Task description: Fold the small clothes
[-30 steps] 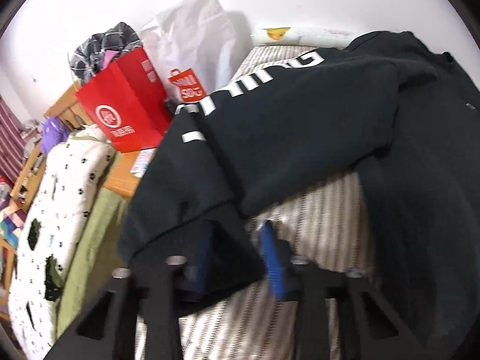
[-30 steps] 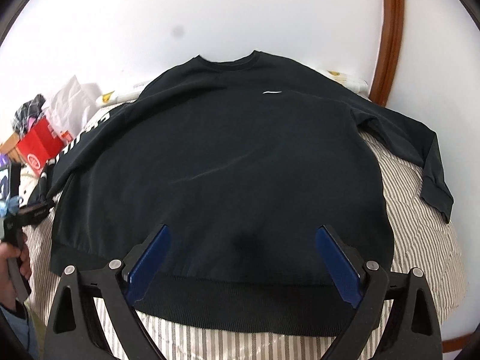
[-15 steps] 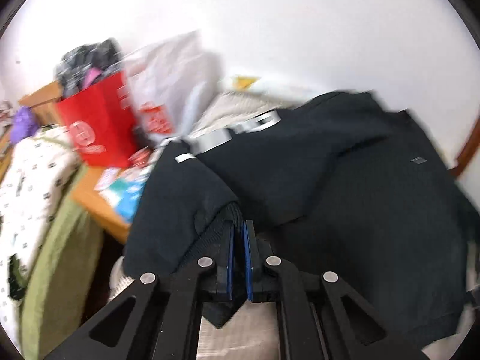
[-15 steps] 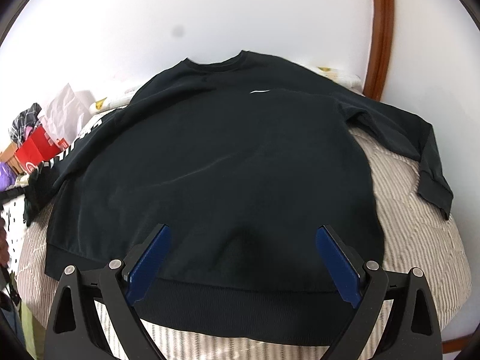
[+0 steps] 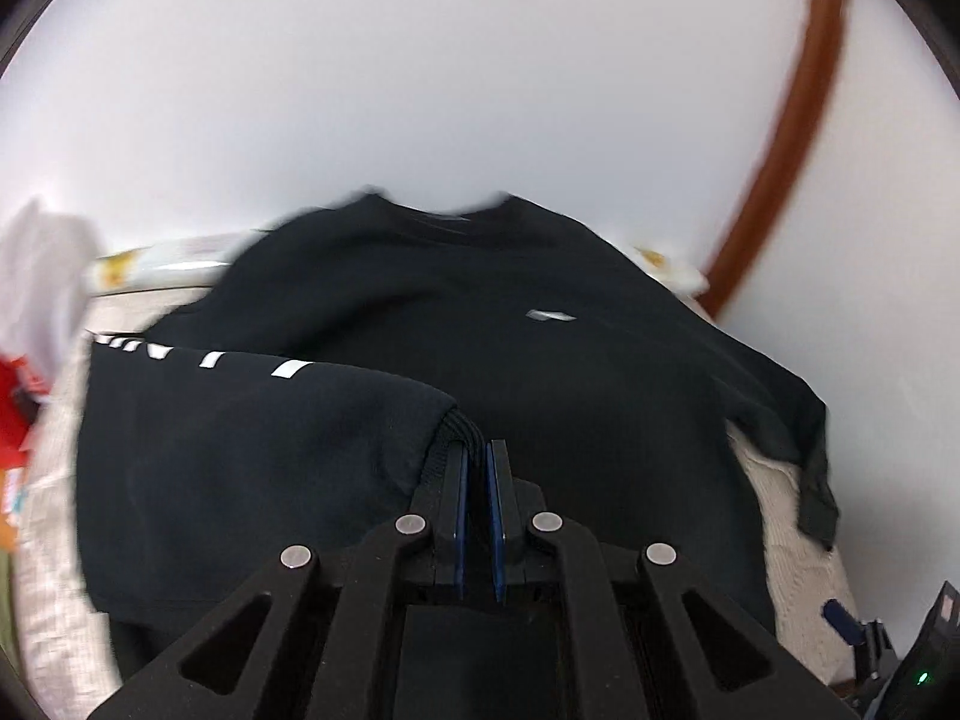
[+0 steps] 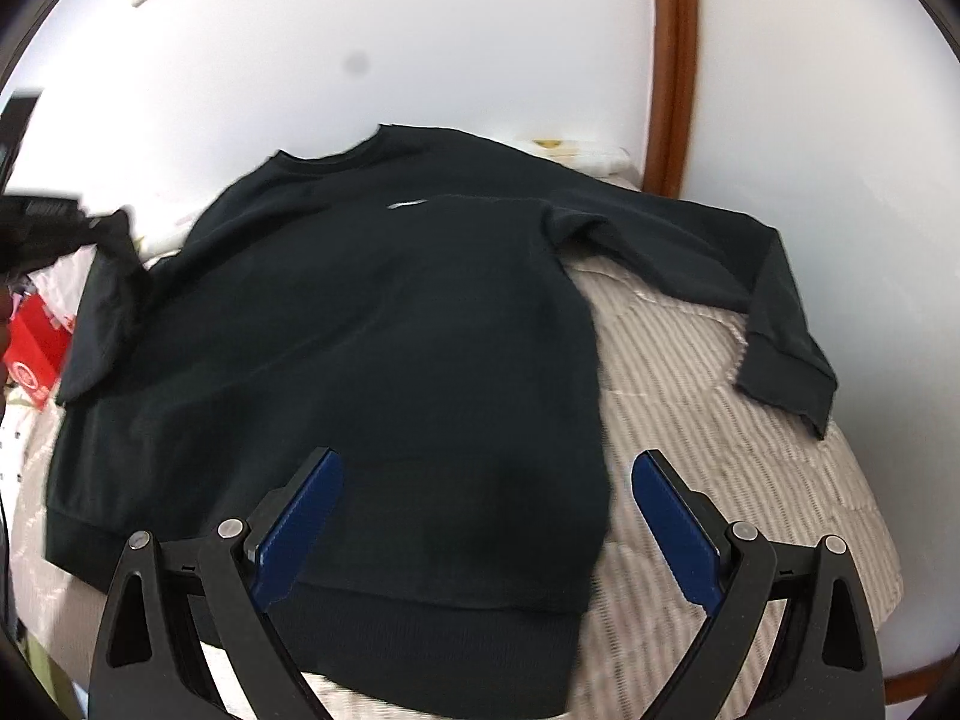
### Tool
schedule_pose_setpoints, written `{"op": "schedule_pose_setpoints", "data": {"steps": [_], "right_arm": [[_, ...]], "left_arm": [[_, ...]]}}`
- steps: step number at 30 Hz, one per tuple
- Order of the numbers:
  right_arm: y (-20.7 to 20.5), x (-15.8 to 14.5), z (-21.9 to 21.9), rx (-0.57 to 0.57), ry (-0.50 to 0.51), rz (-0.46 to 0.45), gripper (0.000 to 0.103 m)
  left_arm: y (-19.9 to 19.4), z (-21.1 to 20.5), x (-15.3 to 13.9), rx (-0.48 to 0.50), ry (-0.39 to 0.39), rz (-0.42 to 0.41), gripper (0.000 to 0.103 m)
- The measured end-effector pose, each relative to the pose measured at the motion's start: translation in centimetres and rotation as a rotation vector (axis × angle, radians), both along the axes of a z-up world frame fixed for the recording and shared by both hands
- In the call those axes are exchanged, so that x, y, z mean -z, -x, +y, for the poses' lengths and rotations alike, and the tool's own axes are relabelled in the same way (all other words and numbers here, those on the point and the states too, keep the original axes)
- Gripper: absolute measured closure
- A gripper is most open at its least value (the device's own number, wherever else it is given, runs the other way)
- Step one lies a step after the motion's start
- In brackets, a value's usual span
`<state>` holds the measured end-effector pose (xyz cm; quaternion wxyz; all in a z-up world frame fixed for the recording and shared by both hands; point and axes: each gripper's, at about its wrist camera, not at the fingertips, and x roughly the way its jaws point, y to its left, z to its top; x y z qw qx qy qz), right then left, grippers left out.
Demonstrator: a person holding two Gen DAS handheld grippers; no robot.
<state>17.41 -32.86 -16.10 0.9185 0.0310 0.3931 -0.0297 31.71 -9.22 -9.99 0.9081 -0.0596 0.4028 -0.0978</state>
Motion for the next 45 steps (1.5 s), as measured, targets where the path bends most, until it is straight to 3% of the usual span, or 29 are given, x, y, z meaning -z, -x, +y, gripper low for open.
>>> {"op": "schedule_pose_setpoints", "data": {"steps": [6, 11, 13, 17, 18, 23, 29, 34, 41, 45], "right_arm": [[-0.5, 1.9, -2.2, 0.013, 0.02, 0.03, 0.007], [-0.4, 3.0, -2.6, -0.01, 0.0, 0.029, 0.012], [-0.3, 3.2, -2.3, -0.03, 0.001, 0.029, 0.015], [0.0, 3.2, -1.8, -0.036, -0.005, 0.03, 0.016], [0.2, 3.2, -1.7, -0.032, -0.007, 0.029, 0.017], [1.4, 3.3, -1.4, -0.021, 0.024, 0.026, 0.018], [3.1, 4.3, -2.4, 0.04, 0.06, 0.063, 0.018], [4.5, 5.1, -3.4, 0.065, -0.016, 0.084, 0.018], [5.5, 6.3, -2.9, 0.068, -0.049, 0.088, 0.024], [5.4, 6.7, -3.1, 0.076, -0.081, 0.067, 0.028]], "left_arm": [[-1.5, -6.4, 4.0, 0.094, -0.022, 0.062, 0.096], [-1.3, -7.1, 5.4, 0.083, -0.024, 0.074, 0.093], [-0.5, -6.5, 5.0, 0.081, -0.025, 0.068, 0.084], [1.9, -3.7, 3.6, 0.047, -0.058, 0.021, 0.039], [2.0, -2.7, 3.4, 0.037, -0.068, 0.005, 0.037], [6.1, 3.9, 3.0, -0.044, -0.105, -0.022, 0.037], [10.7, 13.2, 5.8, -0.236, -0.168, 0.056, 0.037], [14.1, 18.3, 8.9, -0.286, -0.124, 0.14, 0.037], [15.7, 19.5, 11.4, -0.184, 0.037, 0.162, 0.039], [15.6, 17.8, 11.9, -0.179, -0.031, 0.13, 0.04]]}}
